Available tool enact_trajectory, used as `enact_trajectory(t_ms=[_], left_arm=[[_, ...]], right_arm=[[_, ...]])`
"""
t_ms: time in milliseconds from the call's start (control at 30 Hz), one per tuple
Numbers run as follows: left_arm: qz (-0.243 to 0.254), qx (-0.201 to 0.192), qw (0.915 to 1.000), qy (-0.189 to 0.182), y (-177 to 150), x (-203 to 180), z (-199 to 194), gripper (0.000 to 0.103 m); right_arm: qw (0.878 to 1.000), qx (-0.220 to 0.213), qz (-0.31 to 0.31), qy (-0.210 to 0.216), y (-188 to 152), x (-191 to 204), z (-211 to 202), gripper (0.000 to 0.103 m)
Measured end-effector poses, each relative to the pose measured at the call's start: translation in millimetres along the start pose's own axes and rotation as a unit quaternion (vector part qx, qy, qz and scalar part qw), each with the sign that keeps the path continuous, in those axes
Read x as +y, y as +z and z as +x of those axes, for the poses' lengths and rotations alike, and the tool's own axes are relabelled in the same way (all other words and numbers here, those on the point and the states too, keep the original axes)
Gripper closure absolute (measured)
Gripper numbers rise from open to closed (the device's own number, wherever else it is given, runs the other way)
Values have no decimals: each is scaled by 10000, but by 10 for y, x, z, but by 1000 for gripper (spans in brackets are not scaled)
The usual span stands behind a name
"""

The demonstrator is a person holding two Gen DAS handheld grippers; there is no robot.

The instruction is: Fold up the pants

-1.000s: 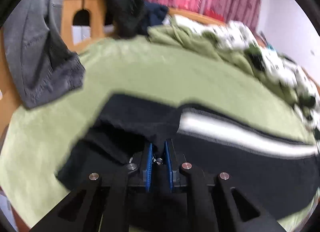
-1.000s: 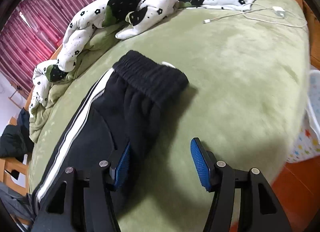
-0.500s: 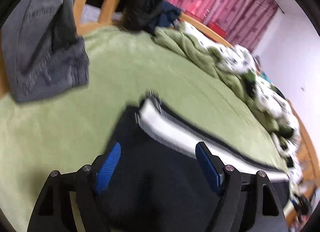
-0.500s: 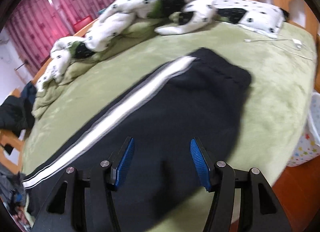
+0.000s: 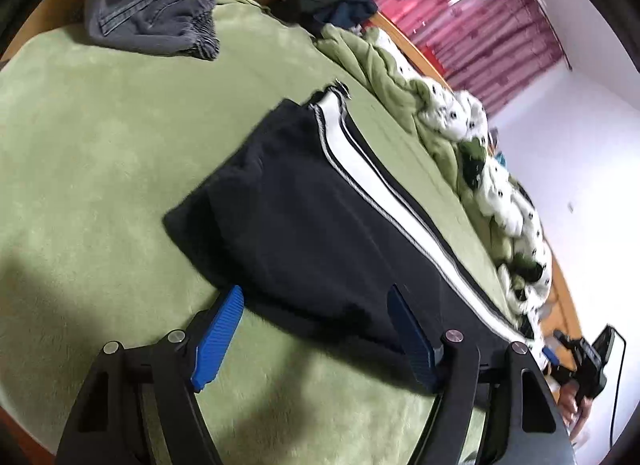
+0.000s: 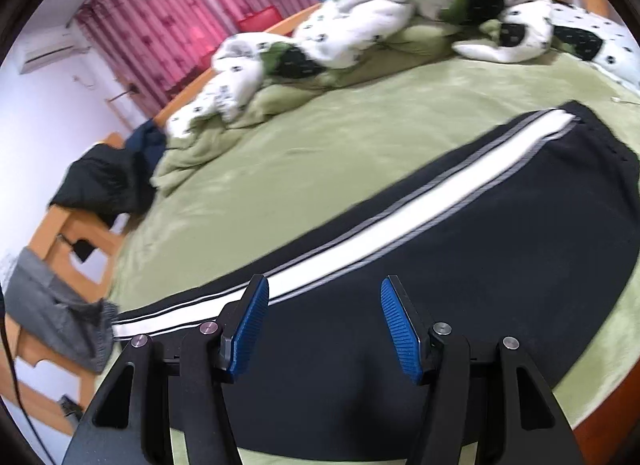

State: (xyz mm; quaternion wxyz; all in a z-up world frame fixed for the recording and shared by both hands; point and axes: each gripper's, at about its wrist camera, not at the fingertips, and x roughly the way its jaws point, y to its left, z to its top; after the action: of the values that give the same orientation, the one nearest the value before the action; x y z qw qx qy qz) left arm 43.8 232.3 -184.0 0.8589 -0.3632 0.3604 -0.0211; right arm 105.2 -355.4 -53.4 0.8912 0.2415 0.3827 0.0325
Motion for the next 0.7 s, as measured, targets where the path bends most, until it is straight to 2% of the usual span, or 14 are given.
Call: enact_trajectory(t_ms=[33,100,200,333,500,533,567,600,667,700], left_arm=[[-99,94,9997,188,21,29,58,32],[-175,170,9993,276,21,44,104,34],[19,339,9985,435,-50,-17,75,34],[-183,206,9996,48,-157,1,49,33],[-820,-180,9964,-87,17,59,242,36],[-845,-238,9961,-52,52,50,255,41],[-774,-273,9966,68,95,33,263,76],[-583,-273,9976,253,152,12,247,93],[-448,-334,9983,155,199,7,65,94],[-491,-587,9969,175,180,16,-123,96]], right_arm=[[10000,5,-59,41,-21,76,-4,45],[9999,6,-127,77,-46,185,3,45],[9998,90,-147,109,-44,275,35,45],[9998,111,-38,184,-40,273,-3,45],[9997,139,85,179,-18,276,21,45],[9997,141,84,200,-27,286,22,45],[9997,142,74,204,-32,297,28,45],[9997,138,56,184,-39,307,36,45],[9998,147,37,135,-56,303,48,45],[9998,159,36,115,-62,296,47,45]])
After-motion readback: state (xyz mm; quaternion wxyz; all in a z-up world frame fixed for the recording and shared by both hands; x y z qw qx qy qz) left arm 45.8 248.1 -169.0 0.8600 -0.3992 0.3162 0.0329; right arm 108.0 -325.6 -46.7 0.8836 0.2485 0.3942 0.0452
